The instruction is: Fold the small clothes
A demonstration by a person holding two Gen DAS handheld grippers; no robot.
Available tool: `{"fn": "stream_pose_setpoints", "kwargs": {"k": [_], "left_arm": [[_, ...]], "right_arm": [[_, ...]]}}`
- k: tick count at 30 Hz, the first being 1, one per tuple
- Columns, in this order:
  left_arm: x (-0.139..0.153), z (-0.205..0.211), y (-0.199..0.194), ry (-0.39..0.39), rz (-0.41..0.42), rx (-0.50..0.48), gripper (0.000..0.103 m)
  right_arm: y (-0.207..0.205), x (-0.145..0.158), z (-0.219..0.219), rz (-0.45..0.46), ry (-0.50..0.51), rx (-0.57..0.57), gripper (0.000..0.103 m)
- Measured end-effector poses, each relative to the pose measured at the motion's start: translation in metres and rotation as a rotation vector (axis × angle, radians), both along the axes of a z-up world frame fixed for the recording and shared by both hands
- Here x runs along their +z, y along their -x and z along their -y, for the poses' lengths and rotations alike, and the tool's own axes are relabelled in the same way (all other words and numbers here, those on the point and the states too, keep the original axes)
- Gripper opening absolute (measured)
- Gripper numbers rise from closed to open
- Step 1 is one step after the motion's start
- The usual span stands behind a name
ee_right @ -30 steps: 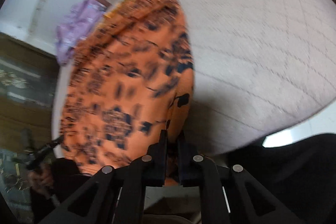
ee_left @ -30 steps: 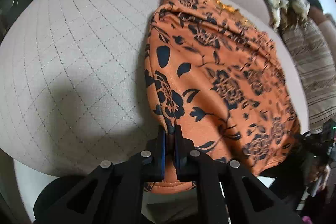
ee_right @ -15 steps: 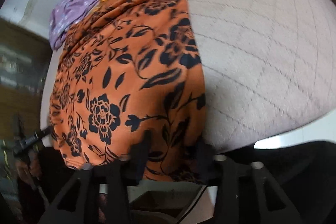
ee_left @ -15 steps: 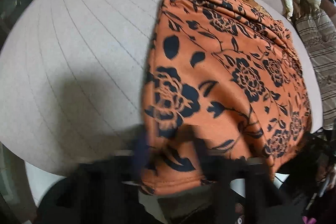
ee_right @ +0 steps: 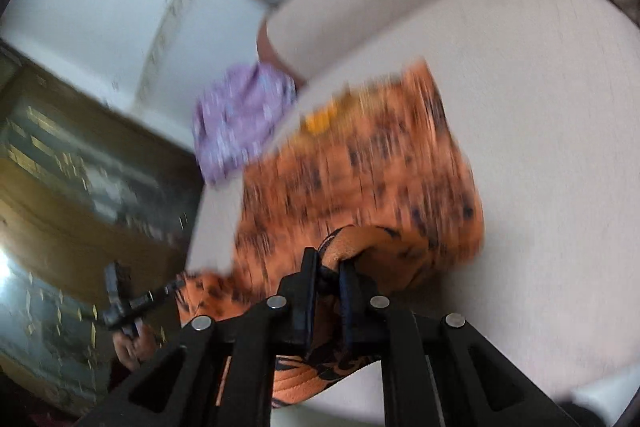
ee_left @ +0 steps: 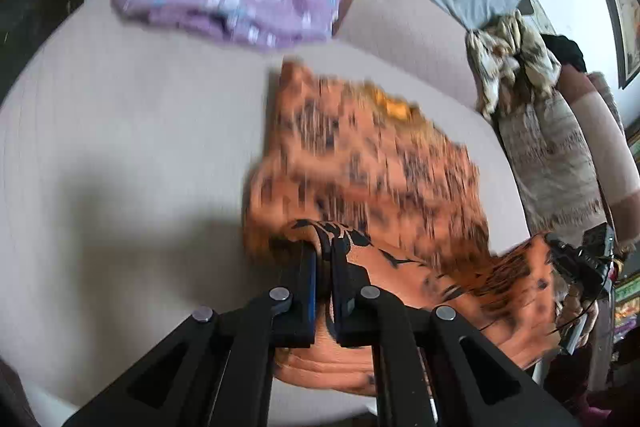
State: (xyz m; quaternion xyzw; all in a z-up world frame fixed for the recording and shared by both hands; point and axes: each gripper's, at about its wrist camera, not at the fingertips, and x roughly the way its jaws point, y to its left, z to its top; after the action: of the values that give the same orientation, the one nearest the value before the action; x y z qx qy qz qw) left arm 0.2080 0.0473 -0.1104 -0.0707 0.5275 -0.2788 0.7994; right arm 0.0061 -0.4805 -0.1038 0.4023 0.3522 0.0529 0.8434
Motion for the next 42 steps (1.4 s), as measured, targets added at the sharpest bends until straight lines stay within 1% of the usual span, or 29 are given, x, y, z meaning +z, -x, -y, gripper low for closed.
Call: {"fn": "stream_pose_setpoints", "kwargs": {"k": [2, 4, 6, 7, 9, 10, 11, 12, 13, 14, 15, 16, 17, 18, 19, 21, 22, 24, 25, 27, 29, 30, 32, 33, 35, 37, 39, 41, 42], "left_arm": [[0.007, 0.020, -0.046, -0.002, 0.009, 0.023, 0.006], [0.005, 0.040, -0.091, -0.005, 0.015, 0.054, 0.006], [-0.007, 0.066, -0.138, -0.015, 0.023, 0.088, 0.009], [-0.015, 0.071, -0.157, -0.026, 0.023, 0.109, 0.011], [-0.044, 0.077, -0.188, -0.075, -0.002, 0.203, 0.012], [-0.060, 0.075, -0.198, -0.099, -0.026, 0.256, 0.017], [-0.071, 0.070, -0.203, -0.112, -0.048, 0.292, 0.019], [-0.083, 0.063, -0.204, -0.114, -0.070, 0.324, 0.020], [-0.089, 0.054, -0.200, -0.094, -0.074, 0.346, 0.020], [-0.089, 0.042, -0.188, -0.048, -0.047, 0.370, 0.020], [-0.088, 0.035, -0.176, -0.022, -0.013, 0.386, 0.022], [-0.086, 0.029, -0.160, -0.013, 0.026, 0.398, 0.031], [-0.082, 0.028, -0.138, -0.029, 0.064, 0.390, 0.038], [-0.081, 0.030, -0.119, -0.045, 0.088, 0.372, 0.049], [-0.081, 0.032, -0.108, -0.058, 0.100, 0.359, 0.053], [-0.083, 0.047, -0.076, -0.113, 0.133, 0.319, 0.053], [-0.084, 0.055, -0.069, -0.141, 0.145, 0.305, 0.053], [-0.088, 0.073, -0.064, -0.235, 0.166, 0.253, 0.054], [-0.092, 0.076, -0.063, -0.256, 0.173, 0.219, 0.054], [-0.100, 0.075, -0.065, -0.259, 0.163, 0.206, 0.055], [-0.107, 0.064, -0.071, -0.204, 0.121, 0.218, 0.061], [-0.110, 0.059, -0.074, -0.187, 0.100, 0.225, 0.065], [-0.114, 0.055, -0.077, -0.155, 0.068, 0.234, 0.066], [-0.114, 0.054, -0.078, -0.144, 0.066, 0.236, 0.066], [-0.112, 0.058, -0.075, -0.166, 0.100, 0.218, 0.066], [-0.110, 0.063, -0.073, -0.192, 0.127, 0.204, 0.066], [-0.106, 0.063, -0.073, -0.194, 0.130, 0.202, 0.066], [-0.100, 0.061, -0.074, -0.192, 0.147, 0.224, 0.066], [-0.096, 0.059, -0.073, -0.194, 0.168, 0.235, 0.066]], "right_arm": [[-0.038, 0.015, 0.028, 0.044, 0.022, -0.080, 0.011], [-0.068, 0.016, 0.054, 0.070, -0.009, -0.143, 0.011], [-0.109, 0.005, 0.083, 0.088, -0.050, -0.229, 0.011], [-0.130, -0.004, 0.096, 0.092, -0.063, -0.266, 0.015], [-0.156, -0.022, 0.112, 0.093, -0.077, -0.311, 0.017], [-0.168, -0.036, 0.119, 0.065, -0.095, -0.332, 0.027], [-0.178, -0.054, 0.125, 0.025, -0.126, -0.356, 0.035], [-0.179, -0.069, 0.128, 0.003, -0.161, -0.379, 0.059], [-0.175, -0.082, 0.132, 0.004, -0.202, -0.404, 0.069], [-0.166, -0.092, 0.133, 0.025, -0.223, -0.436, 0.069], [-0.156, -0.098, 0.133, 0.045, -0.208, -0.452, 0.069], [-0.151, -0.098, 0.130, 0.048, -0.169, -0.457, 0.069], [-0.150, -0.095, 0.124, 0.028, -0.106, -0.452, 0.069], [-0.156, -0.087, 0.113, 0.019, -0.059, -0.403, 0.069], [-0.162, -0.080, 0.101, 0.035, -0.030, -0.338, 0.069], [-0.184, -0.059, 0.054, 0.054, 0.091, -0.184, 0.069], [-0.197, -0.052, 0.024, 0.052, 0.140, -0.096, 0.067], [-0.219, -0.050, -0.028, 0.030, 0.195, 0.057, 0.067], [-0.233, -0.052, -0.059, 0.005, 0.227, 0.131, 0.064], [-0.265, -0.060, -0.116, -0.045, 0.285, 0.267, 0.059], [-0.296, -0.073, -0.173, -0.105, 0.369, 0.403, 0.059], [-0.314, -0.077, -0.197, -0.120, 0.439, 0.431, 0.059], [-0.346, -0.079, -0.228, -0.107, 0.542, 0.441, 0.059], [-0.367, -0.080, -0.236, -0.111, 0.560, 0.433, 0.057], [-0.414, -0.078, -0.238, -0.124, 0.540, 0.339, 0.057], [-0.440, -0.067, -0.221, -0.093, 0.506, 0.227, 0.057], [-0.436, -0.050, -0.193, -0.022, 0.441, 0.079, 0.057], [-0.413, -0.038, -0.170, 0.010, 0.406, 0.038, 0.057], [-0.397, -0.033, -0.162, 0.020, 0.413, 0.038, 0.057]]}}
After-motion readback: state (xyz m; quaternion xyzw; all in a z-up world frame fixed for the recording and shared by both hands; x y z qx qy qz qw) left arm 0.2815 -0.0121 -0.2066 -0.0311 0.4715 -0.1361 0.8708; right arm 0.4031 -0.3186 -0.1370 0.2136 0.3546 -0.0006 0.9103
